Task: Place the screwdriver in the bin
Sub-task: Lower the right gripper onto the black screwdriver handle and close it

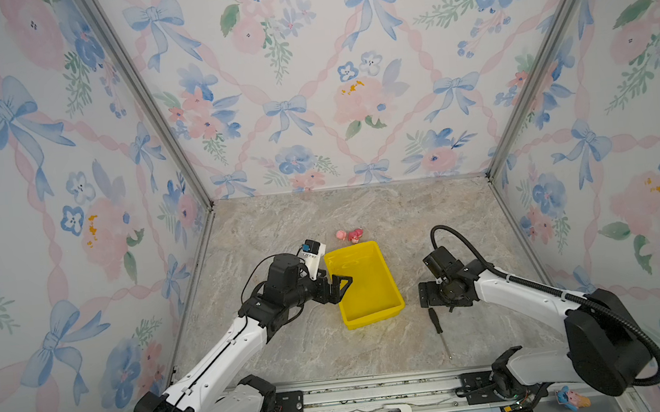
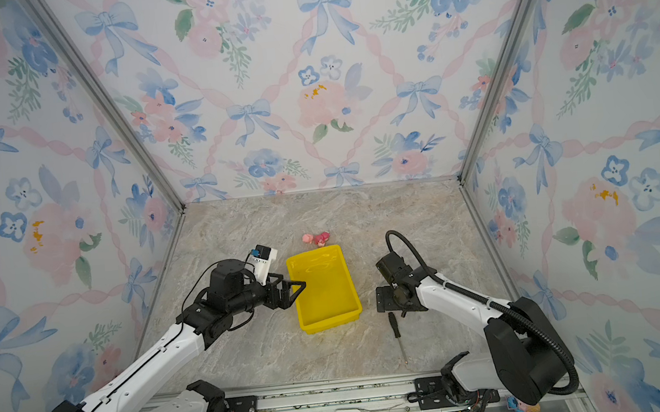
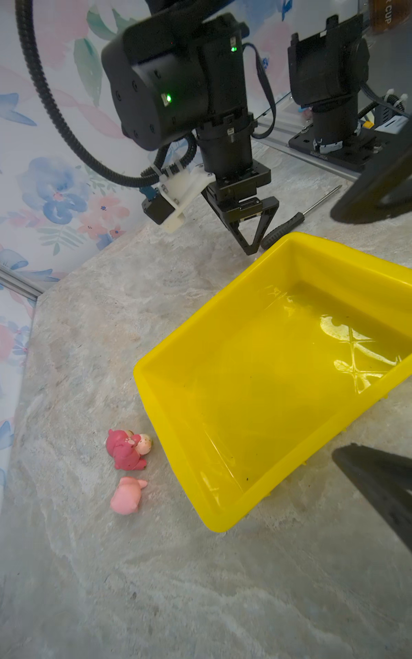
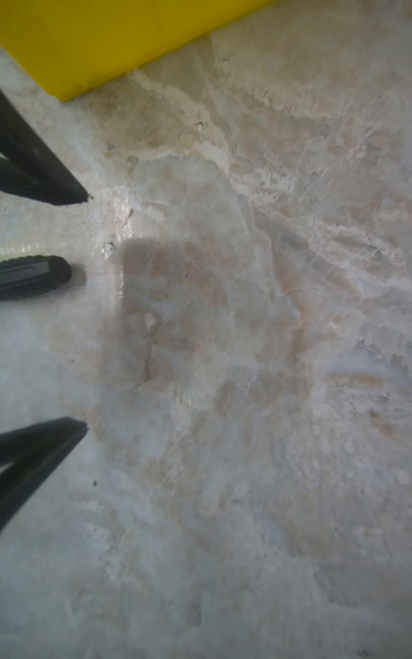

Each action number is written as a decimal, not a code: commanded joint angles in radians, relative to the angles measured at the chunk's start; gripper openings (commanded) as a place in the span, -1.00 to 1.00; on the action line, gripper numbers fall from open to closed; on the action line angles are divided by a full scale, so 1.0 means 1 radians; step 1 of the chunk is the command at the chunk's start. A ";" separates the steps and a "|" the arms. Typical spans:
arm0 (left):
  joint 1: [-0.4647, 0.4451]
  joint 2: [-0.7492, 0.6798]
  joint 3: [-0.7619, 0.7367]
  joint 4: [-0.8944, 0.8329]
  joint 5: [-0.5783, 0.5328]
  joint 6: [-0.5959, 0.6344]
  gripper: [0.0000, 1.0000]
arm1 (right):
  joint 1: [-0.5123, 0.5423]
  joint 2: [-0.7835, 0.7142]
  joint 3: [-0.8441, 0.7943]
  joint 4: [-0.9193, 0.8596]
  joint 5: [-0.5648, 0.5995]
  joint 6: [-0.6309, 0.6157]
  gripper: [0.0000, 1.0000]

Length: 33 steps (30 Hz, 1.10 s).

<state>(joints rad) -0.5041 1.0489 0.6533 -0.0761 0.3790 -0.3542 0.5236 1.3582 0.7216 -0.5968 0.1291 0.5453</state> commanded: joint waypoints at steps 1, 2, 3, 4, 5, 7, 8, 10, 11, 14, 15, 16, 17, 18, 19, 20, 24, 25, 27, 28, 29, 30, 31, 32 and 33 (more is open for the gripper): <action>-0.025 0.014 0.003 -0.012 -0.023 0.039 0.95 | 0.027 0.029 -0.020 0.011 -0.012 0.017 0.84; -0.032 0.014 0.001 -0.013 -0.030 0.044 0.95 | 0.031 0.034 -0.021 0.014 -0.013 0.019 0.83; -0.040 0.015 -0.001 -0.013 -0.037 0.046 0.95 | 0.040 0.039 -0.023 0.015 -0.013 0.023 0.80; -0.045 0.017 -0.002 -0.013 -0.044 0.047 0.95 | 0.047 0.043 -0.023 0.017 -0.013 0.024 0.77; -0.049 0.017 -0.006 -0.013 -0.050 0.049 0.95 | 0.052 0.045 -0.022 0.016 -0.011 0.027 0.73; -0.058 0.018 -0.009 -0.013 -0.058 0.052 0.95 | 0.063 0.045 -0.027 0.016 -0.009 0.034 0.65; -0.060 0.020 -0.011 -0.012 -0.064 0.052 0.95 | 0.069 0.044 -0.031 0.018 -0.009 0.039 0.60; -0.062 0.022 -0.015 -0.012 -0.069 0.059 0.95 | 0.080 0.038 -0.039 0.018 -0.009 0.048 0.49; -0.063 0.024 -0.017 -0.014 -0.072 0.061 0.95 | 0.086 0.036 -0.043 0.017 -0.009 0.052 0.42; -0.070 0.025 -0.019 -0.014 -0.096 0.074 0.95 | 0.100 0.026 -0.056 0.007 0.003 0.071 0.27; -0.073 0.021 -0.020 -0.013 -0.111 0.077 0.95 | 0.104 0.020 -0.060 0.005 0.007 0.073 0.23; -0.074 0.015 -0.021 -0.013 -0.127 0.079 0.95 | 0.107 0.014 -0.064 0.003 0.007 0.073 0.20; -0.076 0.010 -0.021 -0.011 -0.144 0.082 0.95 | 0.113 0.007 -0.068 0.002 0.009 0.073 0.18; -0.076 0.006 -0.021 -0.011 -0.158 0.089 0.95 | 0.116 0.000 -0.072 0.000 0.009 0.104 0.15; -0.076 0.003 -0.021 -0.011 -0.166 0.094 0.95 | 0.119 -0.003 -0.074 0.000 0.010 0.108 0.13; -0.076 0.002 -0.021 -0.011 -0.173 0.101 0.95 | 0.122 -0.006 -0.075 -0.001 0.011 0.110 0.11; -0.076 -0.001 -0.021 -0.012 -0.180 0.114 0.95 | 0.129 0.003 -0.079 -0.002 0.013 0.116 -0.03; -0.076 -0.003 -0.023 -0.011 -0.180 0.115 0.95 | 0.131 0.007 -0.080 -0.002 0.015 0.118 -0.08; -0.076 -0.007 -0.027 -0.011 -0.185 0.117 0.95 | 0.139 0.013 -0.079 0.000 0.019 0.120 -0.17; -0.076 -0.009 -0.029 -0.011 -0.188 0.116 0.95 | 0.142 0.015 -0.079 -0.001 0.020 0.123 -0.22; -0.076 -0.013 -0.032 -0.011 -0.191 0.116 0.95 | 0.147 0.017 -0.079 -0.003 0.024 0.126 -0.26; -0.076 -0.015 -0.035 -0.011 -0.193 0.116 0.95 | 0.151 0.018 -0.077 -0.006 0.028 0.128 -0.30; -0.076 -0.018 -0.037 -0.011 -0.195 0.116 0.95 | 0.155 0.019 -0.076 -0.009 0.032 0.131 -0.34; -0.076 -0.020 -0.039 -0.011 -0.195 0.116 0.95 | 0.160 0.022 -0.075 -0.011 0.036 0.133 -0.37; -0.076 -0.023 -0.042 -0.011 -0.196 0.117 0.95 | 0.166 0.021 -0.073 -0.013 0.042 0.136 -0.43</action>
<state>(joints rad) -0.5755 1.0451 0.6300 -0.0776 0.1970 -0.2619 0.6701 1.3701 0.6548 -0.5755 0.1436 0.6640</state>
